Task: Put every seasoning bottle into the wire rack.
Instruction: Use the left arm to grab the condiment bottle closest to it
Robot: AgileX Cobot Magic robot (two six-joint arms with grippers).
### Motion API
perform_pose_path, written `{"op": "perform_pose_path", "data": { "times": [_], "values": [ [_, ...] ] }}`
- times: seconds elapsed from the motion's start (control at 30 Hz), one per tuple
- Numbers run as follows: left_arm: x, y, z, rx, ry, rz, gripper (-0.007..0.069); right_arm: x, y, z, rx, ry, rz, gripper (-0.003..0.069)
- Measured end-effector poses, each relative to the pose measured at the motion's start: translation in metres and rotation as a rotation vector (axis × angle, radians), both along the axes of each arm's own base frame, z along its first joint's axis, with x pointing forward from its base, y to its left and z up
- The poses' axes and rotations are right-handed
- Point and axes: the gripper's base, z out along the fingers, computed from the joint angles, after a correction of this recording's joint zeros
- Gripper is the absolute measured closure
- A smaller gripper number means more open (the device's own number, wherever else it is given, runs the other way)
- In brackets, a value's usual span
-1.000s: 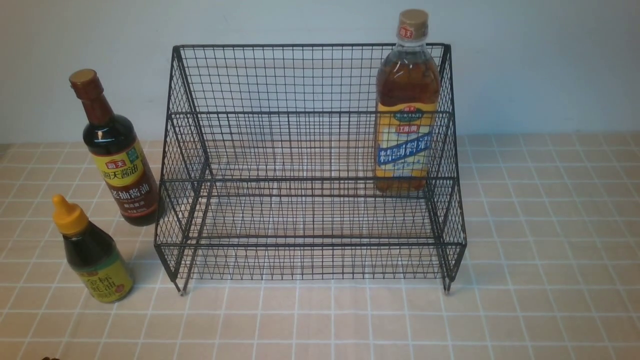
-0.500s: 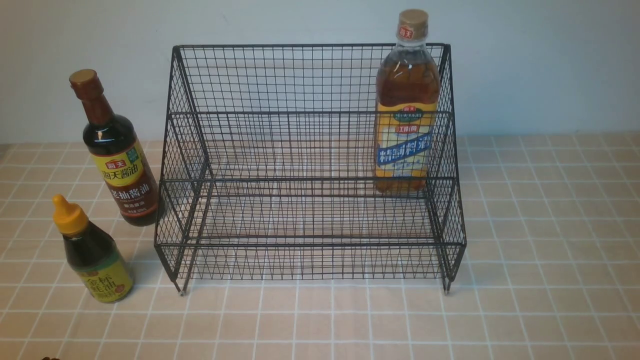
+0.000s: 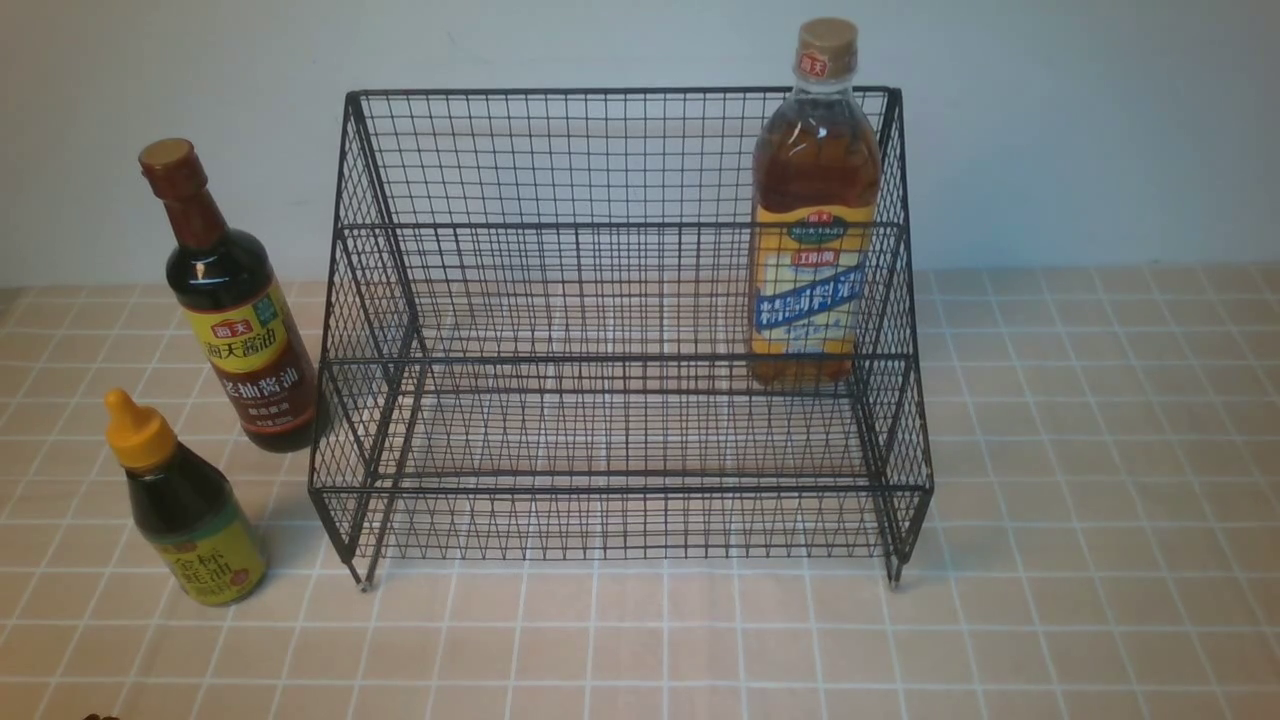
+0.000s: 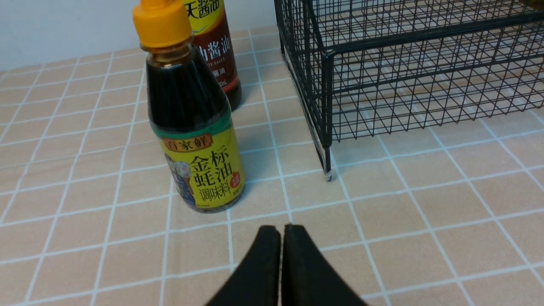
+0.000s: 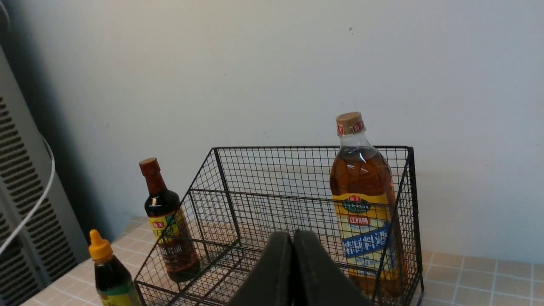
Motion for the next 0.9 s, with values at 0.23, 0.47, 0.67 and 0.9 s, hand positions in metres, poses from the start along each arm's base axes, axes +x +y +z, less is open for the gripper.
{"op": "perform_pose_path", "data": {
  "times": [0.23, 0.47, 0.67, 0.9],
  "values": [
    [0.0, 0.0, 0.0, 0.0, 0.0, 0.0, 0.0634, 0.015, 0.001, -0.046, -0.099, -0.056, -0.126, 0.0673],
    [0.0, 0.0, 0.0, 0.0, 0.0, 0.0, 0.0634, 0.026, -0.007, -0.114, -0.186, 0.043, -0.348, 0.0673],
    [0.0, 0.0, 0.0, 0.0, 0.0, 0.0, 0.0634, 0.034, -0.013, -0.166, -0.236, 0.212, -0.453, 0.0673],
    [0.0, 0.0, 0.0, 0.0, 0.0, 0.0, 0.0634, 0.034, -0.013, -0.166, -0.243, 0.212, -0.457, 0.0673]
  ]
}}
